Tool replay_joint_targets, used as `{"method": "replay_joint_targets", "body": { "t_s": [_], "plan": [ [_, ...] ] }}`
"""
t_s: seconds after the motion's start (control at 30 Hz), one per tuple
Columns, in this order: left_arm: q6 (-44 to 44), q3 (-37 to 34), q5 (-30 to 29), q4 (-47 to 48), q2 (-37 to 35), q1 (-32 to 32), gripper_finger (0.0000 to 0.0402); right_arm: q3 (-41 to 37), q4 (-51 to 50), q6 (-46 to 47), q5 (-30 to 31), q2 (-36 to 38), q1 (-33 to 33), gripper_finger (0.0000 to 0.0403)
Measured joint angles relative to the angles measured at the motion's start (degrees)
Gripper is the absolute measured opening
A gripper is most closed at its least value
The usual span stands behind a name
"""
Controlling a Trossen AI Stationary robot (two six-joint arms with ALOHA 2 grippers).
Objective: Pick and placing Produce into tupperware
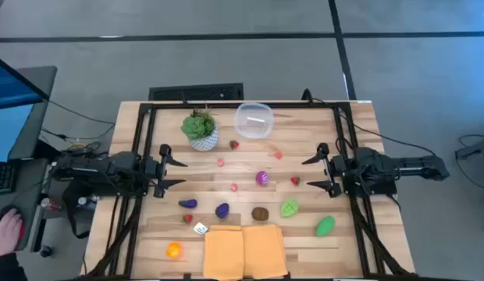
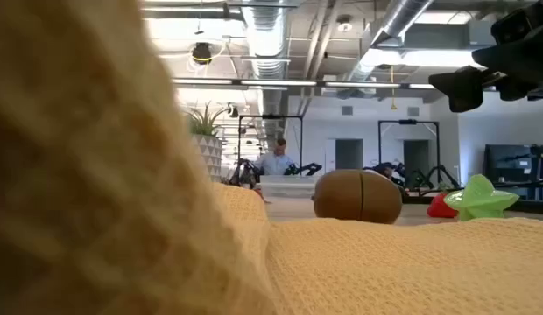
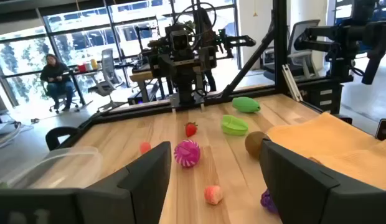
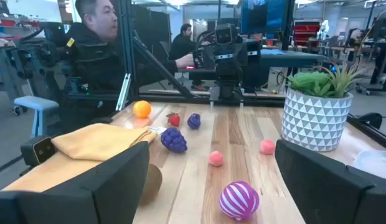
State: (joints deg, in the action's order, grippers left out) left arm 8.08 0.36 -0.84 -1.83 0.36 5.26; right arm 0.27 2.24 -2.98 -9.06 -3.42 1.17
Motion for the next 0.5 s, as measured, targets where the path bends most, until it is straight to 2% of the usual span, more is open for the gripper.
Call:
{"method": "replay_joint_targets", "body": {
  "t_s": [0.5],
  "plan": [
    [-0.5,0.0,0.0,0.0,0.0,0.0,0.0233,0.0,0.0,0.0,0.0,0.0,0.0,0.0372]
  ]
}}
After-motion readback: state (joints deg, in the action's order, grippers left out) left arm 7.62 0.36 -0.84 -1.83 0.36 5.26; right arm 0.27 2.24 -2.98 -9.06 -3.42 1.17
